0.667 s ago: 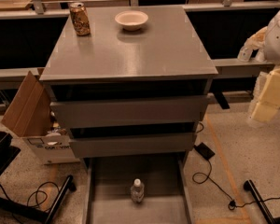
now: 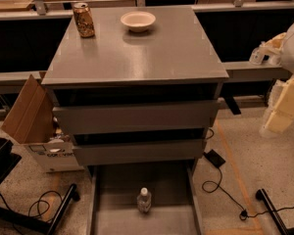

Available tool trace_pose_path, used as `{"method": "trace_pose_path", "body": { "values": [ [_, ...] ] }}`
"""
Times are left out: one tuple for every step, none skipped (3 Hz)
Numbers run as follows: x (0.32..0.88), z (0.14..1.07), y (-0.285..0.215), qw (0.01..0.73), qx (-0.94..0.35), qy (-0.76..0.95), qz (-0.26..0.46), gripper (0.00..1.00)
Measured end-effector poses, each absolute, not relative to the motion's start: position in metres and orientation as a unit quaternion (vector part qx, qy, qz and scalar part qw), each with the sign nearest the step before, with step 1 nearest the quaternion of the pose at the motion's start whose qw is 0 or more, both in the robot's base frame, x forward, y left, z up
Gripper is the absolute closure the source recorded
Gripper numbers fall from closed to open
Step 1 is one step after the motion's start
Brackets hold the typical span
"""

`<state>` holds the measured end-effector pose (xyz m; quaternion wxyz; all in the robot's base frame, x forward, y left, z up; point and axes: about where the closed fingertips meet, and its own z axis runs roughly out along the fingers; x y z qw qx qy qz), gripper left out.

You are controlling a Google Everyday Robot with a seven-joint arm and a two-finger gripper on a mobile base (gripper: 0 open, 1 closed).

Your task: Pick blue plastic bottle from bottom drawer and place on counter

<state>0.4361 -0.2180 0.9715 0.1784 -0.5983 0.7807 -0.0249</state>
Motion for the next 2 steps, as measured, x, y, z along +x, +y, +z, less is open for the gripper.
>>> {"method": "trace_pose_path", "body": {
  "values": [
    [0.434,0.917,-0.219,0.204,-0.591,0.780,0.034,0.00],
    [0.423,0.827,-0.216,0.251,-0.569,0.773,0.125,0.00]
  ]
}}
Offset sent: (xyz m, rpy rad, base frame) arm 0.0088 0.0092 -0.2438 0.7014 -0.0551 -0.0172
